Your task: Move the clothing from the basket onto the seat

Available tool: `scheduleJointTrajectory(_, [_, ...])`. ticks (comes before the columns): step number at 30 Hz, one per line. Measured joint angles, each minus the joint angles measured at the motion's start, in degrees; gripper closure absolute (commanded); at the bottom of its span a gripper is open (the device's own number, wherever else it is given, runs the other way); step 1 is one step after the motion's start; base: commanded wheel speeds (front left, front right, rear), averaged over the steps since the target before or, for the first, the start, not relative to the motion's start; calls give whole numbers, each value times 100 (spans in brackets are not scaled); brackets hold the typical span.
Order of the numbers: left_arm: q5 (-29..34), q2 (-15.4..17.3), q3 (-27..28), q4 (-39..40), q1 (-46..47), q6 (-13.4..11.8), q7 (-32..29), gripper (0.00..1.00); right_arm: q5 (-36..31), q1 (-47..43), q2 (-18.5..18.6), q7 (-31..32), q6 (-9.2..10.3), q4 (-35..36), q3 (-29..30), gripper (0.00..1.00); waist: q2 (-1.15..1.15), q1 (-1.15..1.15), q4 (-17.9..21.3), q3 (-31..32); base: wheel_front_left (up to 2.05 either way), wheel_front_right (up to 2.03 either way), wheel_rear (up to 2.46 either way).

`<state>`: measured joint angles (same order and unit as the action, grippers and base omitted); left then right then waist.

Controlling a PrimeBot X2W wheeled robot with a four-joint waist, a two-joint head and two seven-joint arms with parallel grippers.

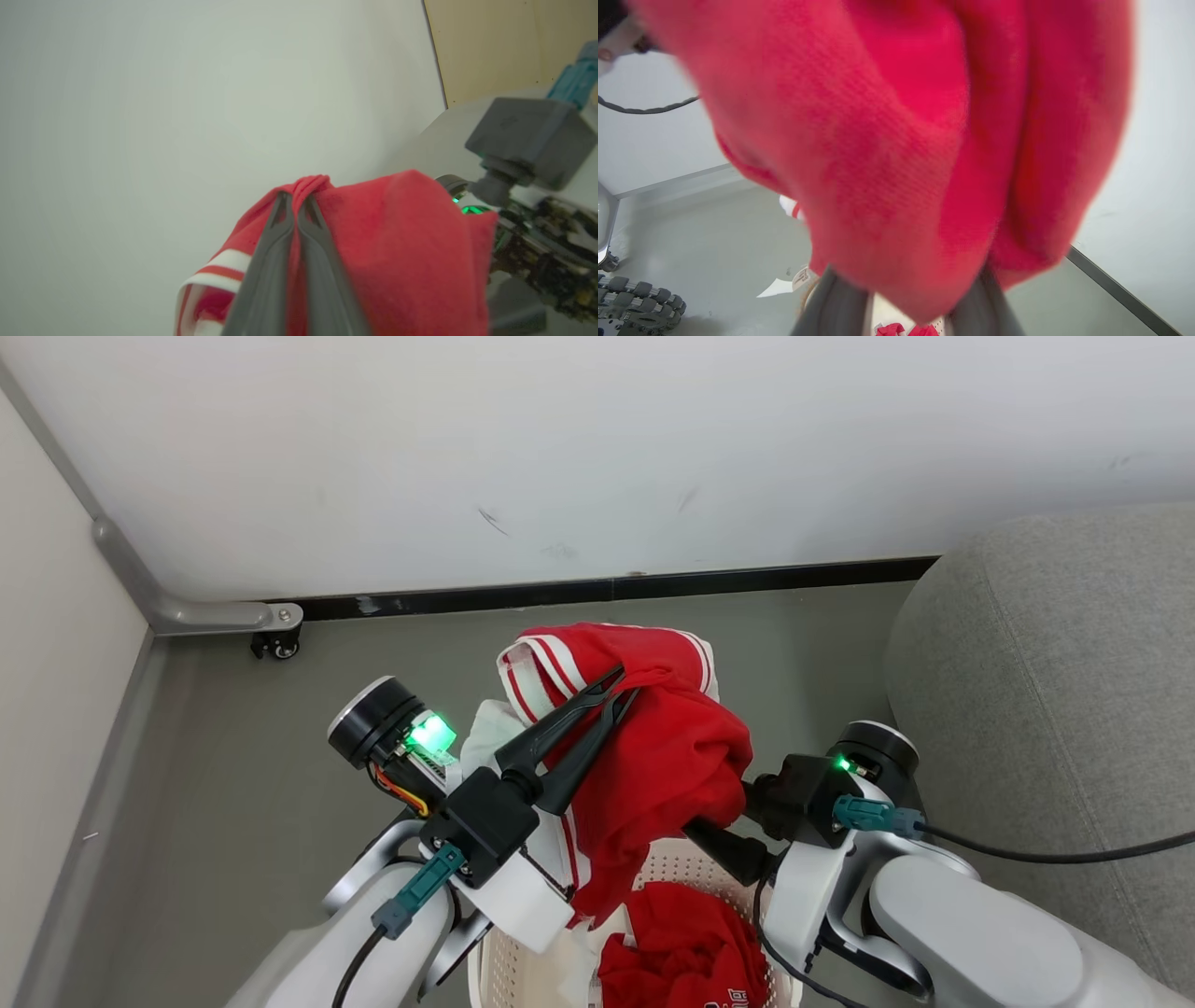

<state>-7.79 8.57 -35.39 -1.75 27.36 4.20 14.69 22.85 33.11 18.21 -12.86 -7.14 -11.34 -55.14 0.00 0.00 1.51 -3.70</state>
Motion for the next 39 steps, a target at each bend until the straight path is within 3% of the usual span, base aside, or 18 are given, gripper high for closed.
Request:
scheduleJointTrajectory(1, [-32, -8, 5, -13, -16, 0, 0, 100, 14, 29, 1, -2, 0, -15, -18, 71, 0, 0, -5, -3, 0, 0, 0])
scheduleJointTrajectory(3, [-76, -22, 27, -40, -69, 0, 0, 100, 25, 40, 0, -11, 0, -38, -67, 100, 0, 0, -9, -9, 0, 0, 0])
scheduleJointTrajectory(14, [-369, 29, 291, -381, -236, -3, -19, 100, 315, 19, 231, -79, 0, -182, 245, 100, 0, 0, 99, -30, 0, 0, 0])
scheduleJointTrajectory(15, [-397, 31, 314, -411, -256, -3, -26, 93, 335, 16, 246, -83, 0, -185, 310, 100, 0, 0, 115, -30, 0, 0, 0])
scheduleJointTrajectory(18, [-480, 23, 342, -494, -369, -3, -26, 50, 419, -2, 314, -87, -1, -199, 532, 100, 0, 0, 170, -29, 0, 0, 0])
scheduleJointTrajectory(19, [-517, 14, 354, -511, -408, -3, -26, 21, 452, -3, 336, -93, -1, -208, 628, 100, 0, 0, 191, -28, 0, 0, 0])
scheduleJointTrajectory(20, [-560, 4, 356, -526, -440, -2, -26, 1, 485, -3, 354, -94, -1, -212, 712, 100, 0, 0, 212, -26, 0, 0, 0])
scheduleJointTrajectory(39, [-827, -69, 205, -797, -840, 107, -25, 0, 595, -394, 635, -134, -1, -411, 1881, 100, 0, 0, 607, 100, 0, 0, 0])
